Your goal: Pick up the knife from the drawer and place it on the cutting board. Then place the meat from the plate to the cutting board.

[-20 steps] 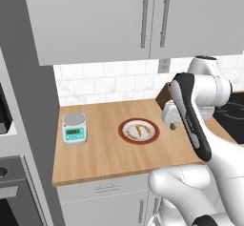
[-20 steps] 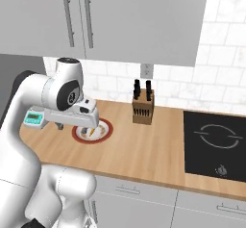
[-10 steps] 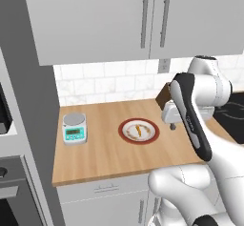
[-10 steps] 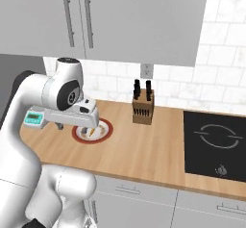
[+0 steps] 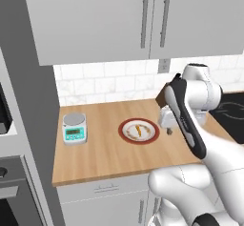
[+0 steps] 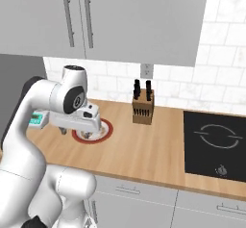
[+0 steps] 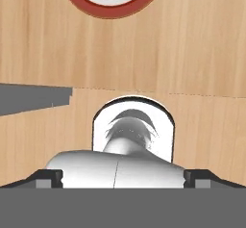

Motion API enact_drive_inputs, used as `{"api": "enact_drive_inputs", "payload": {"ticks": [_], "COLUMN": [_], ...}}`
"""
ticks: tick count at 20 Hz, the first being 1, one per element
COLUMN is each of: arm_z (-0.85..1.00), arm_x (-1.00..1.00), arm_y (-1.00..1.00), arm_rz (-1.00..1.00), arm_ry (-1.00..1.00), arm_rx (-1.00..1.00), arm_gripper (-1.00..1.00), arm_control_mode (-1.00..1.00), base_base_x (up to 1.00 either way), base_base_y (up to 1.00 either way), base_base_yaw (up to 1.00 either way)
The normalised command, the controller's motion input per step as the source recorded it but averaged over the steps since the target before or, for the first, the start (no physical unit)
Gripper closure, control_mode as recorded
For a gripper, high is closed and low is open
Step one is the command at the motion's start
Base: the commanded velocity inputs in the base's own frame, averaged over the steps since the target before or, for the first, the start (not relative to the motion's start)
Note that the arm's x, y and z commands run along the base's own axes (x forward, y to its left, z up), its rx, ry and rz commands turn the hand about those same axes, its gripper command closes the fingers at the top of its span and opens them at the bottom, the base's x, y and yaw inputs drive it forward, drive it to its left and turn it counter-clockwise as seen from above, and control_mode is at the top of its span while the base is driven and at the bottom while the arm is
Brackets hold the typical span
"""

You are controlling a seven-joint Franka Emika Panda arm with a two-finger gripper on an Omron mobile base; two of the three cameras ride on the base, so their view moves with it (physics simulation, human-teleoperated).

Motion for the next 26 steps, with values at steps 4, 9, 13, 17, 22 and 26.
{"api": "enact_drive_inputs", "payload": {"ticks": [4, 9, 13, 17, 22, 26], "arm_z": [-0.39, -0.12, -0.2, -0.73, -0.71, -0.18], "arm_x": [0.56, 0.57, 0.68, 0.45, 0.3, 0.36], "arm_y": [0.01, 0.02, 0.21, 0.12, 0.08, 0.32], "arm_rz": [0.0, 0.02, 0.01, 0.03, 0.02, 0.0], "arm_ry": [0.04, 0.0, -0.02, -0.15, -0.03, -0.03], "arm_rx": [0.0, 0.0, 0.0, 0.0, 0.0, -0.01], "arm_gripper": [-1.0, -1.0, -1.0, -1.0, -1.0, -1.0], "arm_control_mode": [-1.0, -1.0, -1.0, -1.0, -1.0, -1.0], "base_base_x": [0.0, 0.0, 0.0, 0.0, 0.0, 0.0], "base_base_y": [0.0, 0.0, 0.0, 0.0, 0.0, 0.0], "base_base_yaw": [0.0, 0.0, 0.0, 0.0, 0.0, 0.0]}}
